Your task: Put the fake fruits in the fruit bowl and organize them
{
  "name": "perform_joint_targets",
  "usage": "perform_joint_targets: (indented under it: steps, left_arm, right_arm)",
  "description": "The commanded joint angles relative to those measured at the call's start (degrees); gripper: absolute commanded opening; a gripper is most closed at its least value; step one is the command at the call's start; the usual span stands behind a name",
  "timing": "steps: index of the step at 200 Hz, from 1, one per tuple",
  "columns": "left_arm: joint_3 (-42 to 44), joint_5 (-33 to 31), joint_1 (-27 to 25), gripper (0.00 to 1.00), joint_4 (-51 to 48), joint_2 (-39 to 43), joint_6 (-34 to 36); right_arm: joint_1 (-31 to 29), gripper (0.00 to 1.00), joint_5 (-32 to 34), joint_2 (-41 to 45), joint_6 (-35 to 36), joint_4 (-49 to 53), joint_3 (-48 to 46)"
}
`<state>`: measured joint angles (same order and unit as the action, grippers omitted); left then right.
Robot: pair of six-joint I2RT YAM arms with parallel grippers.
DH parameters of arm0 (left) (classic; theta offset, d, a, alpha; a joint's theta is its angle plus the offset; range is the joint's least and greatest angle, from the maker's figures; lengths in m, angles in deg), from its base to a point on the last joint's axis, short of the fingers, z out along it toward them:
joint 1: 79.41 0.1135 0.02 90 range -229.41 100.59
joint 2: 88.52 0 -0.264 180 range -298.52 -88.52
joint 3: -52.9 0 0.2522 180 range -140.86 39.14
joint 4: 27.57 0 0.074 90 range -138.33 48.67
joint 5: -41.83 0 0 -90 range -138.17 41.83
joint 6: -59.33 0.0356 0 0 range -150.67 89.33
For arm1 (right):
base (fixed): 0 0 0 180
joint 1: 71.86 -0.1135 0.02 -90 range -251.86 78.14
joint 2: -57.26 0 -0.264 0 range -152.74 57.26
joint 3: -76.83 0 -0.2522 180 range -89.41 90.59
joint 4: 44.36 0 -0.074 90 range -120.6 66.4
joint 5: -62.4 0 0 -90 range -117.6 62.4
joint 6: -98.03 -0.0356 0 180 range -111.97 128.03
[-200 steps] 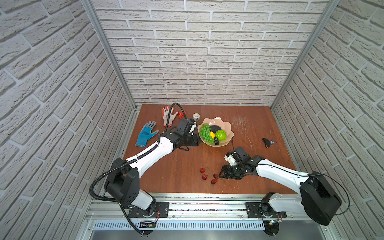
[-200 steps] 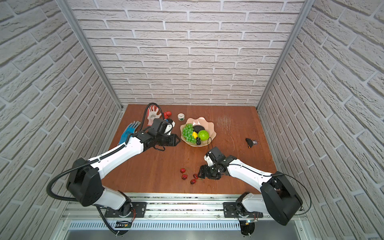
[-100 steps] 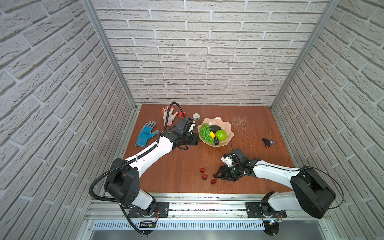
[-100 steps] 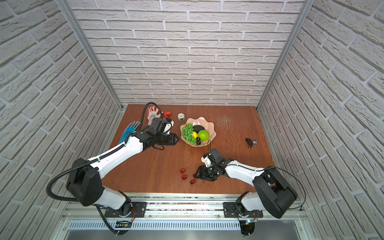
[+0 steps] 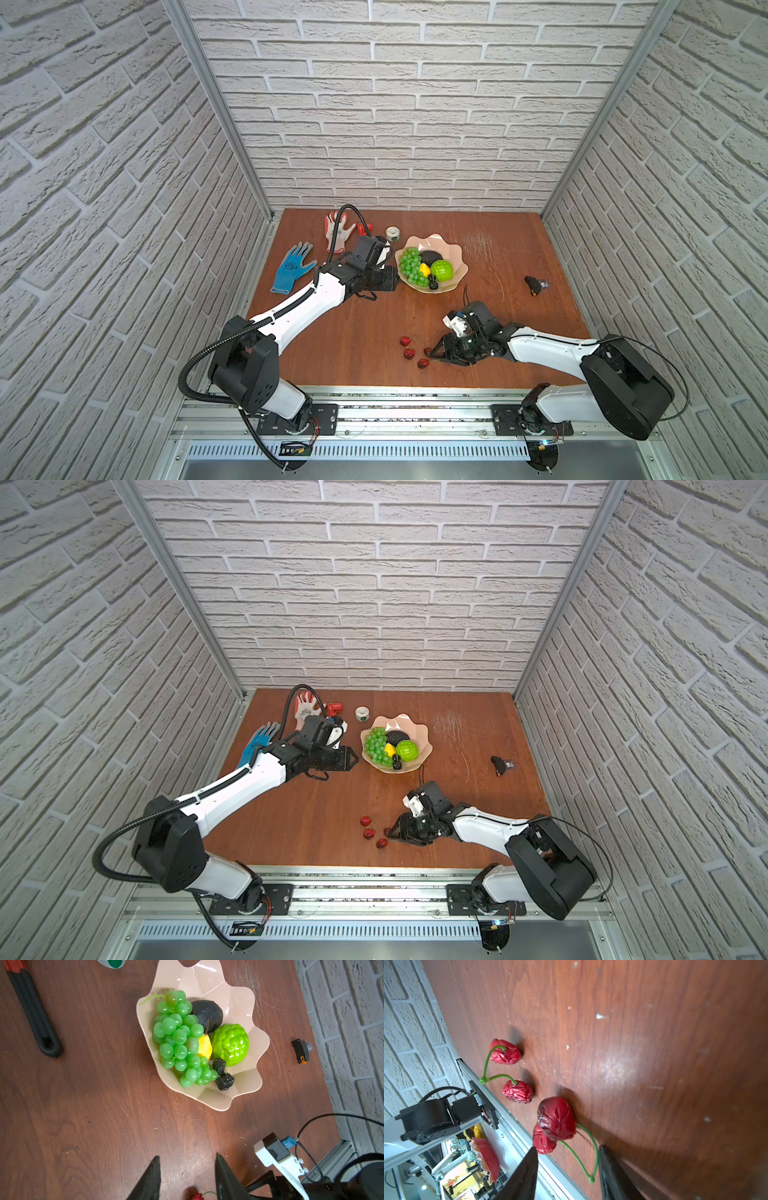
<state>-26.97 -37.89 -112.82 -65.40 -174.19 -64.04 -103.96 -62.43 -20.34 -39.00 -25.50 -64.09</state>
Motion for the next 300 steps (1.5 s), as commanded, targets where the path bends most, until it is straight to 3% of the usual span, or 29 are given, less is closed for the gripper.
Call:
perform_joint_targets:
  steps: [1, 21, 34, 65, 82, 205, 242, 300]
  left_arm:
    - [-1.06, -1.27, 0.69, 0.44, -0.86, 0.50, 1.26]
    - [-1.36, -1.49, 1.20, 0.44, -1.58, 0.80, 1.72]
    - [-1.39, -1.71, 1.41, 0.44, -1.81, 0.94, 1.98]
    - [-1.37, -2.39, 2.05, 0.44, -2.42, 1.43, 2.77]
    - [-1.39, -2.46, 2.51, 0.44, -2.70, 1.56, 3.02]
    - [-1.87, -2.55, 2.91, 0.44, -3.04, 1.45, 3.75]
    - [-2.26, -2.70, 3.00, 0.44, -3.52, 1.30, 4.09]
    - [-2.46, -3.03, 3.19, 0.44, -4.05, 1.23, 4.36]
  right_arm:
    - [-0.34, 0.44, -0.04, -0.98, -1.47, -1.25, -1.42]
    - [-0.36, 0.40, -0.15, -0.97, -1.50, -1.41, -1.42]
    - [-0.33, 0.30, 0.12, -0.91, -1.64, -1.30, -1.48]
    - [-0.30, 0.30, 0.20, -0.95, -1.38, -0.86, -0.97]
    - [-0.25, 0.24, 0.06, -0.94, -0.56, 0.14, -0.30]
    - [-0.07, 0.48, -3.42, -3.65, -4.47, -5.19, -3.17]
    - [-0.07, 0.46, -5.25, -6.94, -7.73, -11.26, -4.70]
    - [-0.07, 0.35, -8.67, -13.51, -14.13, -25.96, -7.33]
